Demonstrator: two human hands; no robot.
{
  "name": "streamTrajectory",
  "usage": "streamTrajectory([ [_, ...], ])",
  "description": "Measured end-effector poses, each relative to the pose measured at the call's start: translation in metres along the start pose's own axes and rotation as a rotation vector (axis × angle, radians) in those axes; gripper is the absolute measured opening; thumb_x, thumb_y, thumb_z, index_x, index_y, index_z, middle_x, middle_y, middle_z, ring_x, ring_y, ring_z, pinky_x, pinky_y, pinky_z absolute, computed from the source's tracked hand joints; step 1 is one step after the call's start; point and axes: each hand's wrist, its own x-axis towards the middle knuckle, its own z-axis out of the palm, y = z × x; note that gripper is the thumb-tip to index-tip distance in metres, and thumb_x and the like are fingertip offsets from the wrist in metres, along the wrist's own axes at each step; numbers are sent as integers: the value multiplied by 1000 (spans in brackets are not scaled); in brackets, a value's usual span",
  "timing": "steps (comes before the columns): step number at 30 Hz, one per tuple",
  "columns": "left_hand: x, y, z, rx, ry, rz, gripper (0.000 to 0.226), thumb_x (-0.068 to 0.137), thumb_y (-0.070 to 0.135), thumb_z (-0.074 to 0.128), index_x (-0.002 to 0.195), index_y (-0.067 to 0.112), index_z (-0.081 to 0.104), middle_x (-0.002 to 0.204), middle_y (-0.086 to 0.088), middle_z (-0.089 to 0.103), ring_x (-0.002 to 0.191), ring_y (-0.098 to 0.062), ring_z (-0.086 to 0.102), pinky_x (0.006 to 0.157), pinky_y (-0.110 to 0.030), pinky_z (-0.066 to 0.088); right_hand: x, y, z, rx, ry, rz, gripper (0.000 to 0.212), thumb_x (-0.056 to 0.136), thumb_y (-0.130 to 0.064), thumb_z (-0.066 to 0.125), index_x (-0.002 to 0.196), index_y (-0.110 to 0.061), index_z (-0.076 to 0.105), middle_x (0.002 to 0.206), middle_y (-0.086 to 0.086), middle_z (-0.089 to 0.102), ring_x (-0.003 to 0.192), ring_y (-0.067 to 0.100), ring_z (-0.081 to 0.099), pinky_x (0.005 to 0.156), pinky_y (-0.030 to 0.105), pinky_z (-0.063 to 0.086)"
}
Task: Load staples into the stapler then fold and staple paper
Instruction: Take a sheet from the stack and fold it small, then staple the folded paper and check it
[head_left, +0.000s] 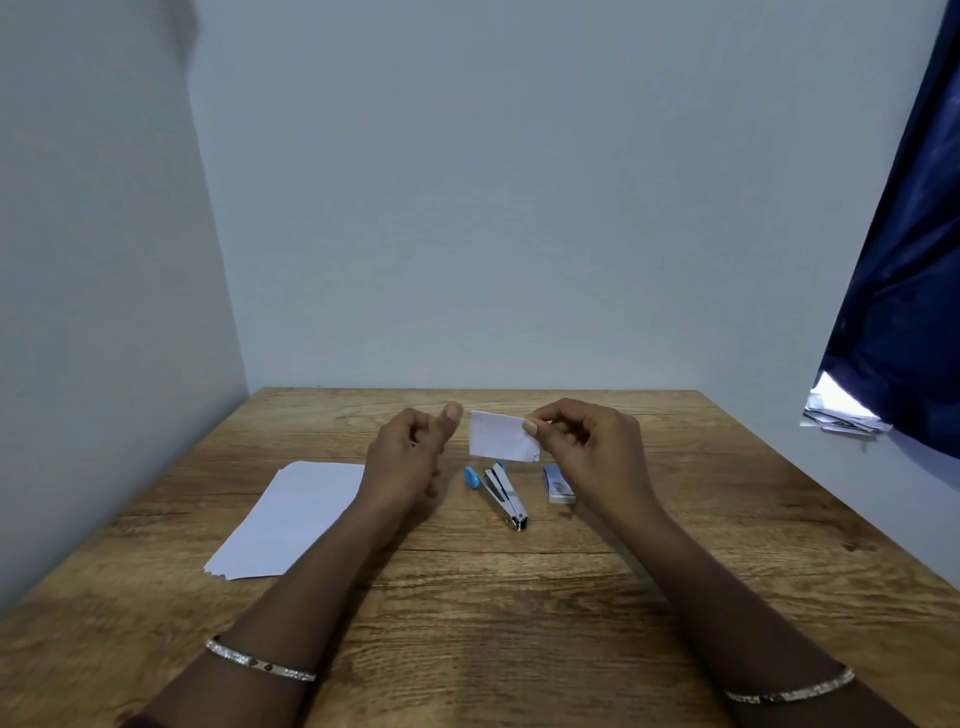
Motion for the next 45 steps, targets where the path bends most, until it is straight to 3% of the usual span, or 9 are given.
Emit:
streamTrajectory([
  [5,2,-1,-1,-157,-243,-222,72,91,71,48,79,4,71,60,-10,68,39,-17,54,37,-22,38,-2,-4,2,24,-54,-25,10,87,-18,80,97,-19,83,85,-9,80,80,2,72,68,17,55],
  [10,3,-3,-1,-298,-197,-236,31,90,35,74,76,7,67,52,-3,62,35,-11,45,36,-19,30,-5,-2,6,53,-172,-18,20,88,-16,79,107,-21,81,94,-9,80,88,0,73,70,13,53],
  [13,5,-6,-4,-310,-139,-171,36,88,31,78,59,15,61,50,-2,52,34,-8,38,35,-18,28,-9,-1,10,42,-275,45,43,87,-24,79,129,-26,68,92,-10,78,88,-5,71,67,5,46],
  [16,6,-6,-5,-250,-51,-113,34,85,32,80,73,2,71,53,-1,57,39,-8,43,40,-18,39,-15,-3,19,-266,-329,-9,63,86,-46,74,143,-30,52,88,-13,75,92,5,67,78,25,52],
  [25,7,-7,-8,-269,33,-79,29,85,26,80,77,1,69,60,-7,58,44,-12,50,50,-19,50,-19,-10,29,-551,-451,-64,32,90,-47,65,76,-20,54,77,-4,57,75,15,51,59,32,29],
  [30,7,-7,-7,-228,85,-58,30,87,28,79,70,8,65,62,-5,59,50,-11,55,47,-22,49,-17,-11,29,-544,-433,-69,23,90,-38,64,77,-23,51,77,-4,56,74,16,49,55,31,26],
  [36,9,-7,-7,-310,131,-49,28,90,26,76,72,10,62,59,-4,72,54,-13,71,61,-23,58,-9,-8,23,-292,-168,73,25,88,-32,71,106,-16,74,90,0,69,82,14,63,68,33,48],
  [40,8,-8,-6,-423,59,-77,25,89,19,77,71,11,62,68,-4,77,74,-21,78,67,-23,60,-7,-3,20,167,-175,349,24,81,-16,81,104,-21,79,80,-8,72,65,-1,63,57,15,47],
  [45,7,-5,-6,-503,-9,-99,21,87,15,79,74,8,63,76,-7,79,88,-27,79,67,-21,60,-7,0,22,311,-168,427,22,80,1,77,92,-14,67,85,5,69,72,18,65,65,32,55],
])
